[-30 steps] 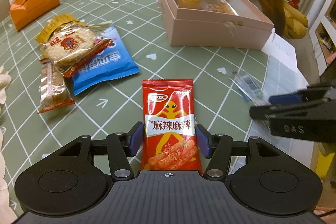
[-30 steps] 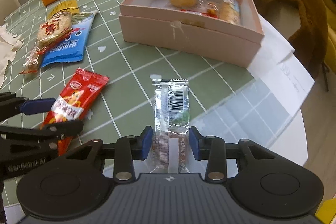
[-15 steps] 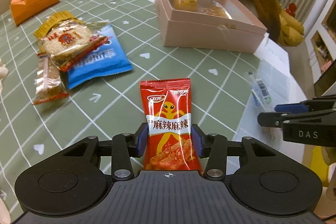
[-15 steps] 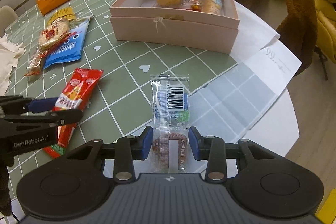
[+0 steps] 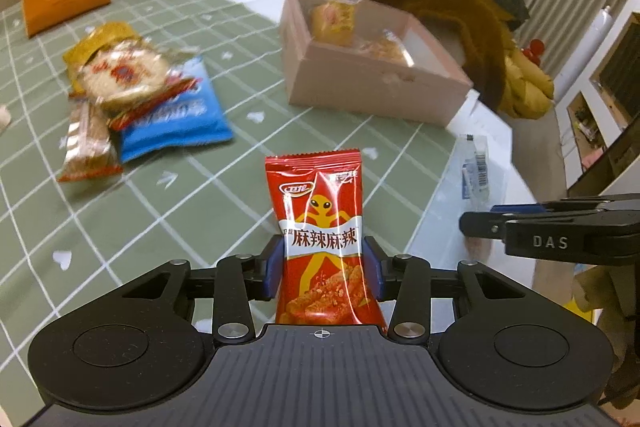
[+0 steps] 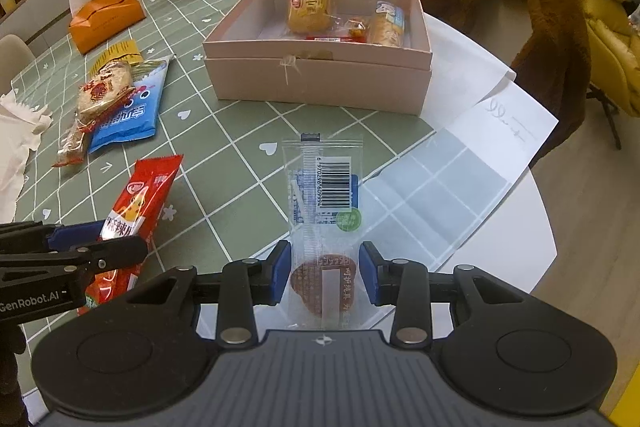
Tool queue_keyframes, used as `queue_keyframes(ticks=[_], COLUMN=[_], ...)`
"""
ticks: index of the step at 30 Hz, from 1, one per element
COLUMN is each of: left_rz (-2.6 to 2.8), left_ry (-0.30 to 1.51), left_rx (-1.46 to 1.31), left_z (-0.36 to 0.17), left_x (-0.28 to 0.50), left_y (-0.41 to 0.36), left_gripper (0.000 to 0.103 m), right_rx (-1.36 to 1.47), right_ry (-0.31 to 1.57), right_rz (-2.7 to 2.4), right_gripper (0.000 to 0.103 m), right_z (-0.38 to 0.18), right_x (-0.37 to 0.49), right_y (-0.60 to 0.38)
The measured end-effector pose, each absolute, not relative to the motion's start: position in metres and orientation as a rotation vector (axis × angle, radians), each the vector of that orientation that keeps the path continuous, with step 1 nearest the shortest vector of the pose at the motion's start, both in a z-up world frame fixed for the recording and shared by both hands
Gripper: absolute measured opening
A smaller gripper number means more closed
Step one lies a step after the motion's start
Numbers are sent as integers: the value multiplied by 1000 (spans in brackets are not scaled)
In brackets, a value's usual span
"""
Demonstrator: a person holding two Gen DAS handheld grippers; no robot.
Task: Organize snacks
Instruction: 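Carry the red packet and clear bar packet into the pink box and open both grippers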
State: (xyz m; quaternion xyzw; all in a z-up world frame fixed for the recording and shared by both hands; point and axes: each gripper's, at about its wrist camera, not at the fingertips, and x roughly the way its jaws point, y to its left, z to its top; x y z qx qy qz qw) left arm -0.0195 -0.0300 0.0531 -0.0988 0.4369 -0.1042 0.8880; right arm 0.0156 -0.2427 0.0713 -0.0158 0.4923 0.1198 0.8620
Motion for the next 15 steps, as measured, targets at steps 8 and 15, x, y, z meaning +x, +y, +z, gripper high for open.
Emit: queue_keyframes(ticks=[8, 15], left_rz=[-286, -243], left_ry=[737, 686], left_rx=[-155, -158], left_z=[128, 149], left_x=[13, 42], left_y=[-52, -51], left_gripper=[46, 46], right_rx=[30, 70], right_ry=[811, 730], right_rz=[275, 329], right_gripper=[22, 22], right_z=[167, 220], right_x=[51, 88], right_y=[-264, -286])
